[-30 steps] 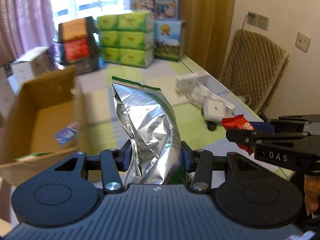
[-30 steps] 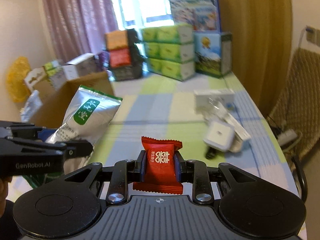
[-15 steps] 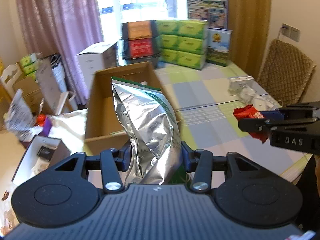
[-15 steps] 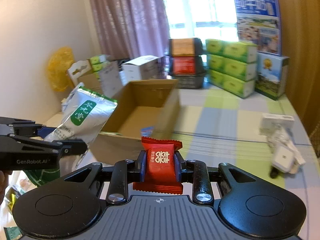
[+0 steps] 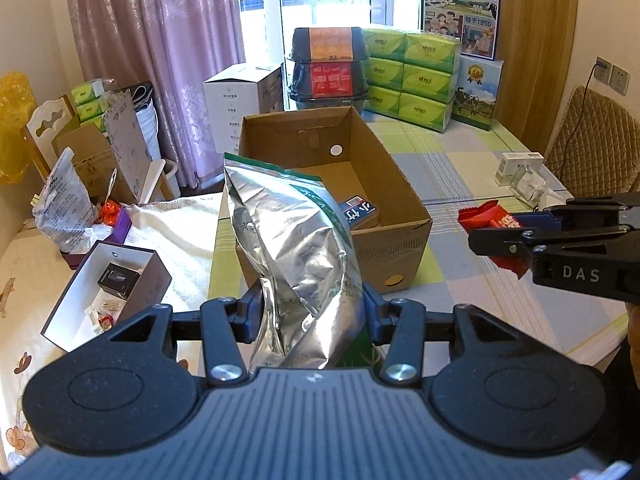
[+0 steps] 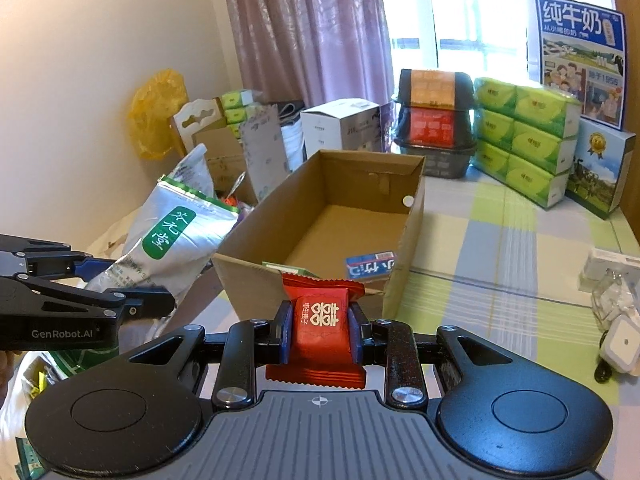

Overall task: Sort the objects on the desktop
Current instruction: 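Carry the foil bag and red packet to the cardboard box and release both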

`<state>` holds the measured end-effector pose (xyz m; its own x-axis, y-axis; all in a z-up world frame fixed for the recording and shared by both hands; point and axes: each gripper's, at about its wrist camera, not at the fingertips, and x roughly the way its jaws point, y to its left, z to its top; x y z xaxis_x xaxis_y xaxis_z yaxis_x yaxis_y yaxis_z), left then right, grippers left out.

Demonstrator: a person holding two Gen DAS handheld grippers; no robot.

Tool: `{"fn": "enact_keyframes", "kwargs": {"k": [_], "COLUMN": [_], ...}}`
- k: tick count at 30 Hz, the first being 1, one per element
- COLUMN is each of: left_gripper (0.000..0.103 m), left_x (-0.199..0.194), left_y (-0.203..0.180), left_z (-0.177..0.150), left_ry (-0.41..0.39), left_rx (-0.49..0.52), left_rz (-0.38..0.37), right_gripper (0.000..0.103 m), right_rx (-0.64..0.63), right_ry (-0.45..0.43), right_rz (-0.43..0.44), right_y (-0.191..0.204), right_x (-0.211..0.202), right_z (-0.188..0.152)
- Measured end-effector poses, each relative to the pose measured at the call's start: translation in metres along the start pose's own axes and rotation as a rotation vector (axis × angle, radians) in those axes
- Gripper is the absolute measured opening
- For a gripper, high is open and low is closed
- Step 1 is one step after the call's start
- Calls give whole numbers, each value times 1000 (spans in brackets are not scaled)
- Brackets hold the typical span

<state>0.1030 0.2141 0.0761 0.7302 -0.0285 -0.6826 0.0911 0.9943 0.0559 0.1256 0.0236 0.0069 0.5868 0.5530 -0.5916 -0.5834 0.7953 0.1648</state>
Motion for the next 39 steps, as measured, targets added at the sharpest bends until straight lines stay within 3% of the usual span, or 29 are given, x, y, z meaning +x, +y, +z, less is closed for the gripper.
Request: {"fn": "enact_keyframes", "kwargs": {"k": [11,22,30,39], "left_gripper": [43,43,43,49], "left_x": [29,77,118,140], "left_y": [4,25,33,45], "left_z": [17,63,92,105], "left_ry": [22,30,42,-22], "left_rx": [10,1,27,-37], "left_rz": [-19,-15,-9,-12], "right_gripper": [25,25,25,25], "right_rx": [-7,15,57,84], "right_ry": [4,8,28,44], "right_rz": [-2,1,3,3], "right_y": [-7,-27,-45,-56], "right_x": [27,76,110,127], "right_z": [22,63,75,76]}}
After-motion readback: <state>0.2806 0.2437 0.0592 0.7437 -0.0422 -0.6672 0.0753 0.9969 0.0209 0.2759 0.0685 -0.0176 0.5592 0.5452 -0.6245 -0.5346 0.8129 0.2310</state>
